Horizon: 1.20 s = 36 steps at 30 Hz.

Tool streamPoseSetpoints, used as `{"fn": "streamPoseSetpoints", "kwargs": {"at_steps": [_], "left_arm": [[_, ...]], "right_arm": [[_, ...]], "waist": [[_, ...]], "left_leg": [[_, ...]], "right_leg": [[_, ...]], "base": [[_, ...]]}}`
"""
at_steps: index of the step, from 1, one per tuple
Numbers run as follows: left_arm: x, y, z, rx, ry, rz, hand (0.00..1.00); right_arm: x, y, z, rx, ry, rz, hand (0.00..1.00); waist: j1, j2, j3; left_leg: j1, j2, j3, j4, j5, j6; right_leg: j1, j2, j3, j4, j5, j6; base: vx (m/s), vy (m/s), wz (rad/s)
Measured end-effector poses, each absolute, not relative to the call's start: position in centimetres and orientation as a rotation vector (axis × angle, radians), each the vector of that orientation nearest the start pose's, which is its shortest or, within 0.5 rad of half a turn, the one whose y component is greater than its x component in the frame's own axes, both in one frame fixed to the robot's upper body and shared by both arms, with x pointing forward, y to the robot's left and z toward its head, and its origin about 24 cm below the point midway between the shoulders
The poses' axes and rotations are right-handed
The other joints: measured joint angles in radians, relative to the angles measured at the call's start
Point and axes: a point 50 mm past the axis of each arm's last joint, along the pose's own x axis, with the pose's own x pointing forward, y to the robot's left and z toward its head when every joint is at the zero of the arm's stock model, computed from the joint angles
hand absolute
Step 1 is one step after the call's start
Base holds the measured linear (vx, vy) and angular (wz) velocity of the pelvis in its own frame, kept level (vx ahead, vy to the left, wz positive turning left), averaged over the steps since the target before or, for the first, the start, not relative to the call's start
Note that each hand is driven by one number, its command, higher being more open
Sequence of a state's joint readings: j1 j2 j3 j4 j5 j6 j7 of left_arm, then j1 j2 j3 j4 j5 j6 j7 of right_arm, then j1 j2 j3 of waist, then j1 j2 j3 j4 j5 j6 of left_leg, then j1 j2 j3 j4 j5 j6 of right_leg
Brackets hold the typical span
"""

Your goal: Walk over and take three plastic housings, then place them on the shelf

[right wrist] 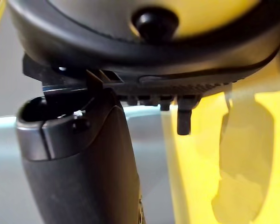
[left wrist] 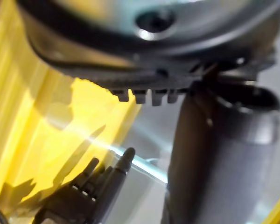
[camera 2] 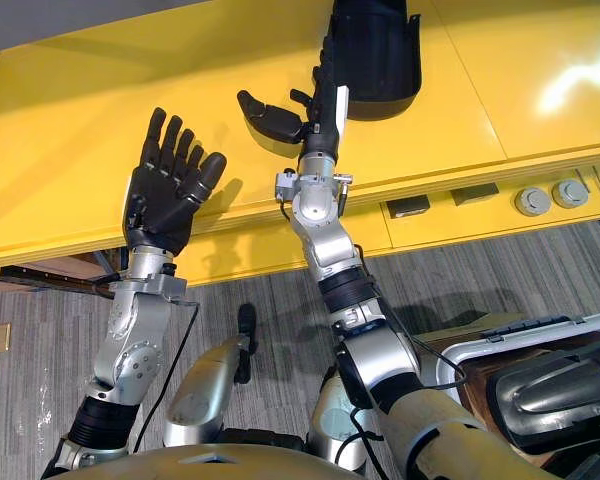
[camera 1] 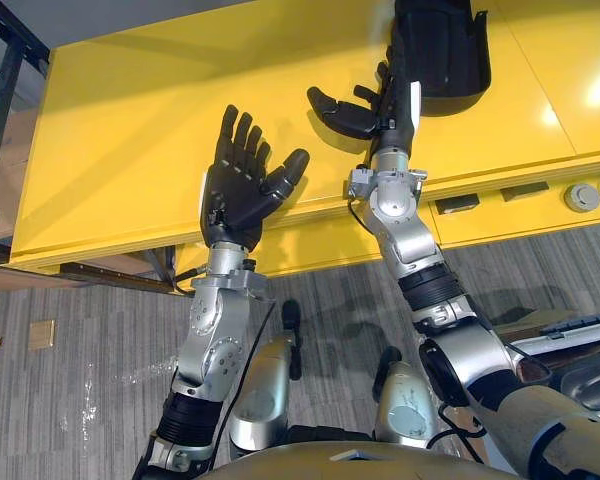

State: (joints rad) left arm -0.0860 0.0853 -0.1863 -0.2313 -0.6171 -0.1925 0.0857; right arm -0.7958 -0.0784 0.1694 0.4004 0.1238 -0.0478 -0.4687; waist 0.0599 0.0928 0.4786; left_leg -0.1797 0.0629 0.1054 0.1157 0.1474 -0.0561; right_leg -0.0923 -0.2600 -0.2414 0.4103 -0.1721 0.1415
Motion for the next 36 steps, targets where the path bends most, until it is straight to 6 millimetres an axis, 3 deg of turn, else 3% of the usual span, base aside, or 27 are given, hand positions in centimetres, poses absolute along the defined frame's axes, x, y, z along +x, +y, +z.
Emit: {"fn": "streamPoseSetpoints", "kwargs": {"at_steps": [16,25,36], "left_arm": [[25.1,12.3,12.0,-0.584,-0.364,-0.169,1.00],[24.5,12.4,10.5,-0.574,-0.295,-0.156,1.00],[24.1,11.9,10.1,-0.569,-0.273,-0.190,1.00]], "right_arm": [[35.8,-9.5,18.2,0.028,-0.388,-0.142,1.00],[35.4,-10.2,17.1,0.035,-0.364,-0.142,1.00],[35.0,-11.0,15.9,0.000,-0.331,-0.177,1.00]], "waist": [[-0.016,-0.004,0.000],[-0.020,-0.008,-0.002],[-0.032,-0.039,-0.026]], "left_leg": [[0.067,-0.014,0.016,-0.089,0.029,0.012],[0.108,-0.020,0.023,-0.122,0.036,0.016],[0.119,-0.023,0.026,-0.137,0.038,0.018]], "right_leg": [[0.049,-0.001,0.001,-0.066,0.029,0.011],[0.094,-0.001,-0.003,-0.101,0.041,0.019],[0.113,0.002,-0.006,-0.134,0.055,0.023]], "base": [[0.00,-0.001,-0.02],[0.00,-0.001,0.00],[0.00,0.000,0.00]]}}
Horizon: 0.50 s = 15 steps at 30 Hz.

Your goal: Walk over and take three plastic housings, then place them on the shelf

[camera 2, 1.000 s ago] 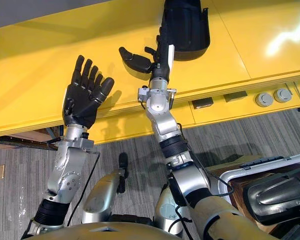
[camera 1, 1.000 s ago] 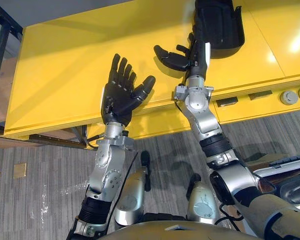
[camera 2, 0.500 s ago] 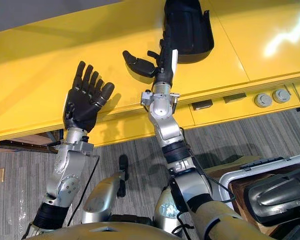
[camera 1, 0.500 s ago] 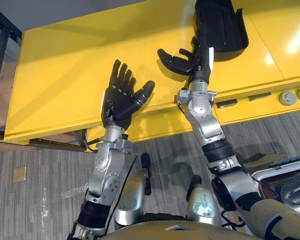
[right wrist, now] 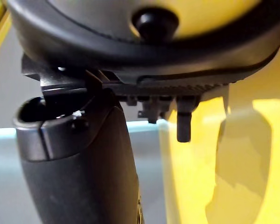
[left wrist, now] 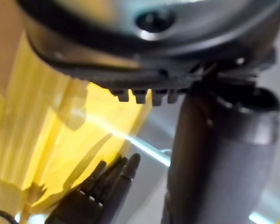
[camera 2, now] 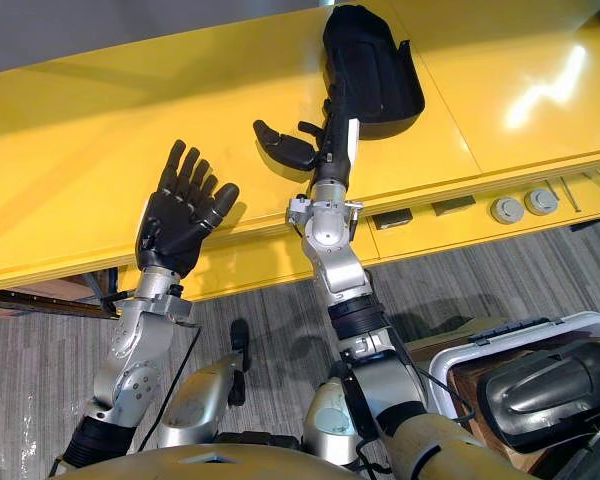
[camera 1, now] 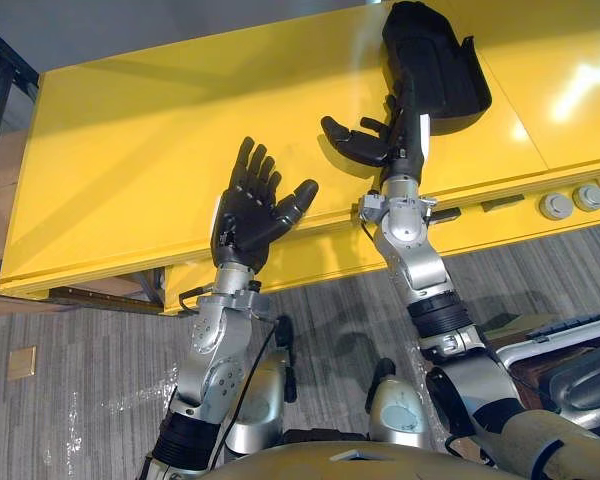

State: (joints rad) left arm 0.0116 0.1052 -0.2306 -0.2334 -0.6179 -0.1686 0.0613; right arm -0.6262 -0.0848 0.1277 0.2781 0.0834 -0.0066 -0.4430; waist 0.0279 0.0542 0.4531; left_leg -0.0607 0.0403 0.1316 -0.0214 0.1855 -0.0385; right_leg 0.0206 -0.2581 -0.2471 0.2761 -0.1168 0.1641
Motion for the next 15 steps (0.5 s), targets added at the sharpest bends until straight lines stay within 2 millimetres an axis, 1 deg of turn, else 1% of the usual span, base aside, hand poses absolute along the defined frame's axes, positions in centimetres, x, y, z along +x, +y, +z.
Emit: {"fn": "streamPoseSetpoints", "kwargs": {"at_steps": [5,8,10,13,15], "left_arm": [[24.1,12.0,10.0,-0.558,-0.267,-0.195,1.00],[23.7,12.1,9.4,-0.558,-0.241,-0.191,1.00],[23.6,12.1,9.1,-0.557,-0.225,-0.188,1.00],[23.5,12.0,9.0,-0.556,-0.222,-0.194,1.00],[23.5,12.0,9.1,-0.555,-0.224,-0.199,1.00]], "right_arm": [[34.7,-11.8,15.4,-0.014,-0.324,-0.193,1.00],[34.5,-12.2,14.6,-0.025,-0.298,-0.204,1.00],[34.4,-12.6,14.1,-0.026,-0.283,-0.213,1.00],[34.5,-12.8,14.1,-0.027,-0.282,-0.188,1.00],[34.5,-12.9,14.1,-0.043,-0.286,-0.140,1.00]], "waist": [[0.000,0.000,-0.006],[-0.001,0.001,-0.036],[-0.001,0.000,-0.041],[-0.005,0.001,-0.041],[-0.005,0.002,-0.042]], "left_leg": [[0.003,-0.001,0.000,0.000,0.000,0.001],[0.004,-0.002,0.000,-0.005,0.000,0.001],[0.014,-0.002,0.001,-0.009,0.000,0.001],[0.018,-0.001,0.002,-0.020,0.008,-0.001],[0.018,0.002,0.002,-0.020,0.008,-0.001]], "right_leg": [[0.006,0.000,0.000,-0.003,0.005,0.002],[0.009,0.001,0.000,-0.018,0.009,0.003],[0.017,0.001,0.000,-0.020,0.009,0.003],[0.017,0.004,0.000,-0.022,0.009,0.003],[0.019,0.007,0.001,-0.032,0.014,0.001]], "base": [[0.00,0.000,0.00],[0.00,0.000,0.00],[0.00,-0.004,-0.02],[0.00,0.000,0.00],[-0.02,-0.007,-0.03]]}}
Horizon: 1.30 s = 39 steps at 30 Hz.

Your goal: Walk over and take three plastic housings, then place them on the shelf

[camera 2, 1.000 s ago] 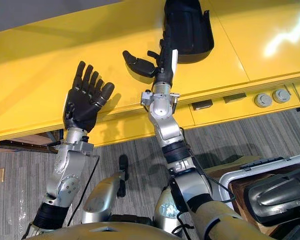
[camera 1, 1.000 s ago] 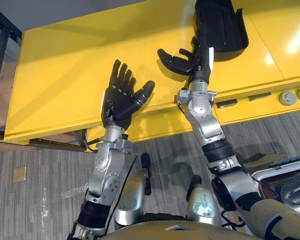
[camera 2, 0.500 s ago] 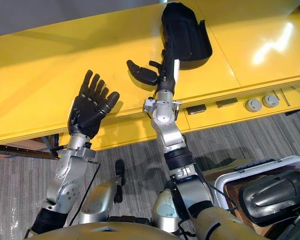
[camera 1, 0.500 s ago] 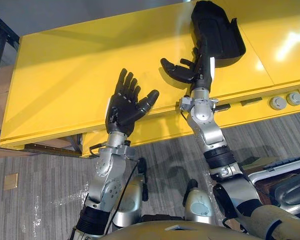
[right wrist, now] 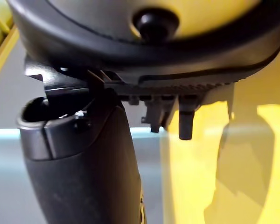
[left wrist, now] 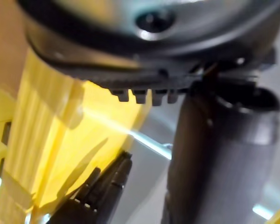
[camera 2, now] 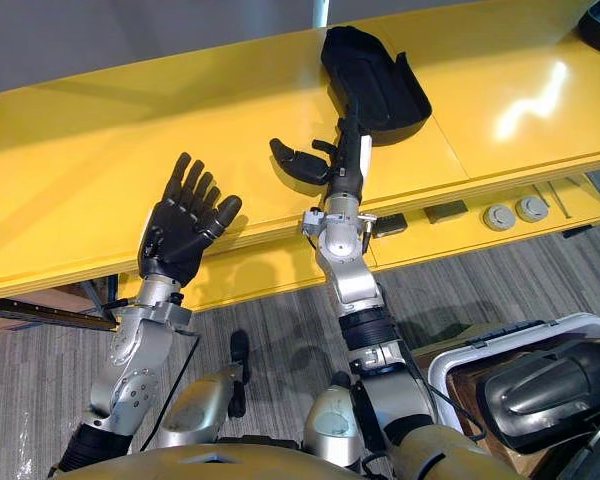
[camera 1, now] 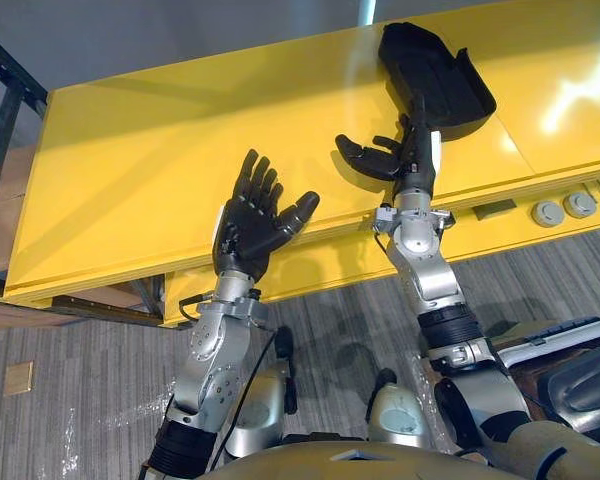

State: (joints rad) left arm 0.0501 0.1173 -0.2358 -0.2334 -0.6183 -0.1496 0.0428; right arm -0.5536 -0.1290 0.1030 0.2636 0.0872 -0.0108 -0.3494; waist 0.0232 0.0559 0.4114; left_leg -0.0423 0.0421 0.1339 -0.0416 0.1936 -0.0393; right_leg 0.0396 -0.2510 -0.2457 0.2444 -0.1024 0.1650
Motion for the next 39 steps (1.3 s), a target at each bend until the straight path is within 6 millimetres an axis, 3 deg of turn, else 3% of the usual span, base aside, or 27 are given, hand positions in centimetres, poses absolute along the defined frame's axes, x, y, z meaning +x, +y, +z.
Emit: {"fn": "streamPoseSetpoints", "kwargs": {"at_steps": [6,11,15,19,23,26,34,38,39], "left_arm": [[23.2,12.1,8.7,-0.551,-0.215,-0.209,1.00],[22.5,12.8,9.2,-0.552,-0.241,-0.190,1.00],[21.6,14.1,9.3,-0.525,-0.268,-0.146,1.00],[21.2,14.0,10.5,-0.515,-0.340,-0.204,1.00],[20.6,13.0,11.9,-0.524,-0.412,-0.312,1.00],[20.1,11.2,12.0,-0.571,-0.410,-0.427,1.00],[20.2,6.0,12.1,-0.595,-0.342,-0.645,1.00],[20.6,4.6,12.4,-0.533,-0.350,-0.666,1.00],[20.7,4.6,12.5,-0.533,-0.350,-0.658,1.00]], "right_arm": [[33.3,-13.2,13.0,-0.085,-0.289,-0.017,1.00],[30.9,-13.2,12.8,-0.009,-0.359,0.069,1.00],[27.8,-13.6,12.9,0.040,-0.435,0.101,1.00],[25.3,-15.2,12.1,0.055,-0.445,0.031,1.00],[23.7,-17.0,10.0,0.085,-0.363,-0.111,1.00],[21.4,-18.9,7.9,0.093,-0.276,-0.260,1.00],[15.3,-23.0,5.7,0.024,-0.172,-0.507,1.00],[14.0,-23.2,5.2,0.169,-0.183,-0.530,1.00],[14.1,-22.9,5.2,0.216,-0.198,-0.522,1.00]], "waist": [[-0.001,-0.001,-0.030],[-0.001,-0.001,-0.045],[-0.001,-0.012,-0.083],[-0.009,-0.035,-0.116],[-0.033,-0.059,-0.136],[-0.066,-0.066,-0.158],[-0.225,-0.096,-0.206],[-0.265,-0.094,-0.208],[-0.262,-0.091,-0.210]], "left_leg": [[0.000,0.002,0.000,-0.013,0.002,-0.001],[0.002,0.004,0.000,-0.021,0.002,-0.003],[0.018,0.003,0.019,-0.042,-0.003,-0.003],[0.019,0.004,0.043,-0.043,-0.014,-0.003],[0.038,0.010,0.107,-0.044,-0.032,-0.004],[0.061,0.015,0.181,-0.044,-0.055,-0.007],[0.118,0.057,0.410,-0.042,-0.108,-0.046],[0.095,0.075,0.421,0.003,-0.145,-0.061],[0.048,0.071,0.324,0.083,-0.201,-0.059]], "right_leg": [[0.000,0.005,-0.002,-0.011,0.002,0.001],[0.011,0.010,-0.009,-0.029,0.010,0.000],[0.022,0.012,0.001,-0.064,0.019,0.005],[0.017,0.015,0.020,-0.100,0.029,0.004],[0.013,0.021,0.081,-0.142,0.052,-0.003],[-0.003,0.024,0.153,-0.165,0.070,-0.004],[-0.082,0.084,0.389,-0.219,0.128,-0.001],[-0.125,0.110,0.451,-0.227,0.135,-0.006],[-0.148,0.119,0.483,-0.227,0.142,-0.011]], "base": [[0.01,-0.010,0.00],[0.04,-0.022,0.01],[0.05,-0.010,-0.09],[0.03,-0.009,-0.16],[0.03,0.005,-0.47],[0.05,0.017,-0.76],[0.04,-0.015,-0.88],[0.02,-0.049,-0.54],[0.03,-0.067,-0.67]]}}
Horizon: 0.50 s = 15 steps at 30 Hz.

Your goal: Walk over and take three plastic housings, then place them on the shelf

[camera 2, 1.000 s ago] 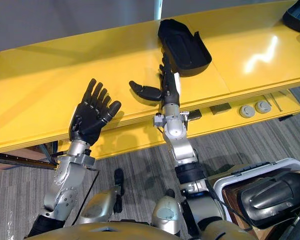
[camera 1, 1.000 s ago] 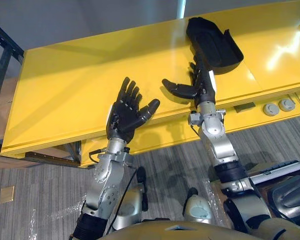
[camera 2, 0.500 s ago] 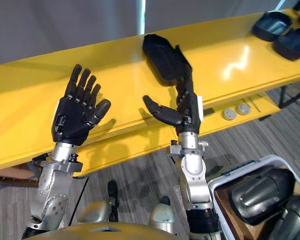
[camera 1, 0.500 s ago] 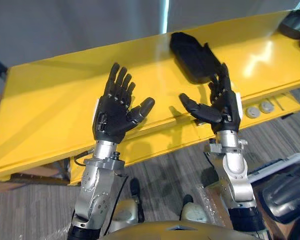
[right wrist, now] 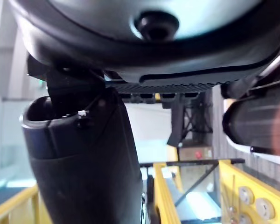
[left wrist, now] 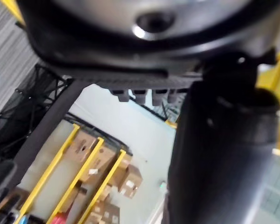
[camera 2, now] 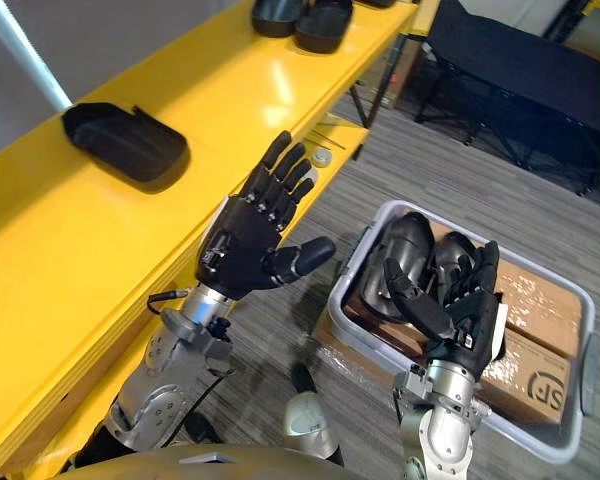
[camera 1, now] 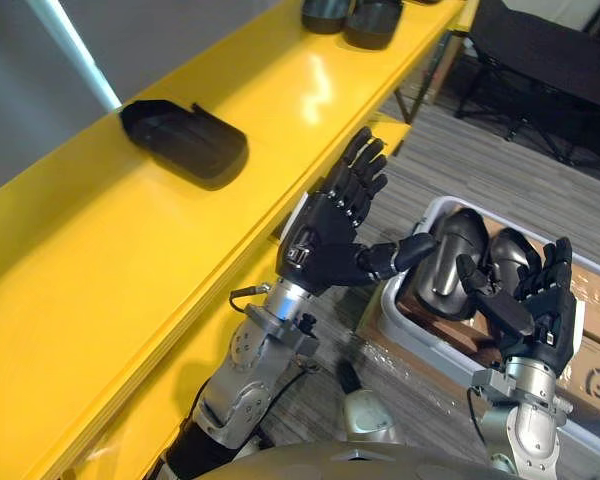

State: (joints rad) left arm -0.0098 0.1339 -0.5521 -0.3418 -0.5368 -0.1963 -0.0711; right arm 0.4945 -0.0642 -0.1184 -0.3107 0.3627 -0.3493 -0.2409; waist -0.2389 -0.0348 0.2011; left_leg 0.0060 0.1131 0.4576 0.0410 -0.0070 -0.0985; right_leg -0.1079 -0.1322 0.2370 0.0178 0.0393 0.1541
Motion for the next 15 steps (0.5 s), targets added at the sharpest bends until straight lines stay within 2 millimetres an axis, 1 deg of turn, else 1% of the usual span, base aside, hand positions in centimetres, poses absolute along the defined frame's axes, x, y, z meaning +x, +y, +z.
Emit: {"fn": "streamPoseSetpoints", "kwargs": {"at_steps": [1,2,3,4,5,6,7,9,10,11,12,15], "left_arm": [[20.7,4.6,12.4,-0.534,-0.346,-0.649,1.00],[20.7,4.9,12.2,-0.538,-0.336,-0.622,1.00],[20.8,5.4,11.9,-0.542,-0.321,-0.576,1.00],[20.9,5.7,11.7,-0.544,-0.314,-0.551,1.00],[20.9,6.3,11.4,-0.543,-0.305,-0.512,1.00],[21.0,6.6,11.3,-0.541,-0.304,-0.496,1.00],[21.0,6.7,11.3,-0.539,-0.306,-0.491,1.00],[21.2,7.2,11.4,-0.534,-0.315,-0.472,1.00],[21.2,7.4,11.4,-0.531,-0.321,-0.465,1.00],[21.2,7.5,11.4,-0.529,-0.330,-0.462,1.00],[21.2,7.8,11.6,-0.524,-0.352,-0.458,1.00],[21.1,7.7,11.8,-0.522,-0.367,-0.476,1.00]], "right_arm": [[14.3,-22.7,5.3,0.223,-0.206,-0.511,1.00],[14.6,-22.2,5.4,0.231,-0.217,-0.467,1.00],[15.2,-21.4,5.6,0.242,-0.226,-0.394,1.00],[15.5,-20.9,5.7,0.244,-0.233,-0.352,1.00],[16.1,-20.1,6.0,0.247,-0.246,-0.273,1.00],[16.6,-19.4,6.2,0.247,-0.254,-0.215,1.00],[16.9,-19.2,6.2,0.248,-0.255,-0.196,1.00],[17.7,-18.8,5.6,0.269,-0.234,-0.173,1.00],[18.0,-18.8,4.9,0.285,-0.211,-0.179,1.00],[18.2,-18.8,4.7,0.285,-0.203,-0.181,1.00],[18.2,-18.7,4.4,0.286,-0.188,-0.186,1.00],[17.8,-18.8,3.9,0.280,-0.169,-0.215,1.00]], "waist": [[0.004,0.006,-0.003],[0.028,0.020,-0.002],[0.050,0.040,-0.002],[0.058,0.051,-0.002],[0.060,0.069,-0.005],[0.065,0.079,-0.005],[0.070,0.080,-0.006],[0.095,0.078,-0.002],[0.104,0.082,0.003],[0.105,0.084,0.008],[0.105,0.086,0.023],[0.103,0.097,0.069]], "left_leg": [[-0.032,-0.002,-0.061,0.056,-0.038,0.009],[-0.077,-0.004,-0.179,0.161,-0.111,0.020],[-0.091,-0.002,-0.294,0.232,-0.174,0.010],[-0.093,0.000,-0.329,0.258,-0.200,0.007],[-0.098,0.001,-0.359,0.296,-0.237,0.008],[-0.112,0.001,-0.358,0.327,-0.260,0.014],[-0.122,0.001,-0.356,0.342,-0.266,0.017],[-0.147,-0.001,-0.353,0.377,-0.281,0.024],[-0.166,-0.007,-0.368,0.398,-0.286,0.030],[-0.175,-0.010,-0.374,0.409,-0.287,0.031],[-0.185,-0.018,-0.381,0.429,-0.289,0.035],[-0.188,-0.025,-0.385,0.481,-0.304,0.049]], "right_leg": [[-0.009,0.008,0.020,0.000,0.007,-0.006],[-0.017,0.031,0.065,-0.002,0.023,-0.009],[-0.021,0.061,0.116,-0.002,0.030,-0.010],[-0.021,0.073,0.137,-0.001,0.031,-0.009],[-0.022,0.085,0.163,0.000,0.032,-0.007],[-0.028,0.085,0.170,0.001,0.034,-0.004],[-0.034,0.084,0.171,0.002,0.035,-0.002],[-0.051,0.082,0.170,0.016,0.036,0.001],[-0.060,0.078,0.148,0.032,0.034,0.001],[-0.068,0.078,0.141,0.047,0.030,0.003],[-0.085,0.076,0.134,0.091,0.013,0.011],[-0.101,0.083,0.126,0.170,0.007,0.015]], "base": [[0.05,-0.046,-0.94],[0.05,-0.008,-1.26],[0.06,0.017,-1.35],[0.04,0.069,-1.20],[0.02,0.145,-0.72],[0.00,0.156,-0.48],[-0.03,0.130,-0.17],[-0.07,0.100,0.00],[-0.08,0.101,0.18],[-0.08,0.085,0.30],[-0.07,0.066,0.23],[-0.10,0.080,-0.05]]}}
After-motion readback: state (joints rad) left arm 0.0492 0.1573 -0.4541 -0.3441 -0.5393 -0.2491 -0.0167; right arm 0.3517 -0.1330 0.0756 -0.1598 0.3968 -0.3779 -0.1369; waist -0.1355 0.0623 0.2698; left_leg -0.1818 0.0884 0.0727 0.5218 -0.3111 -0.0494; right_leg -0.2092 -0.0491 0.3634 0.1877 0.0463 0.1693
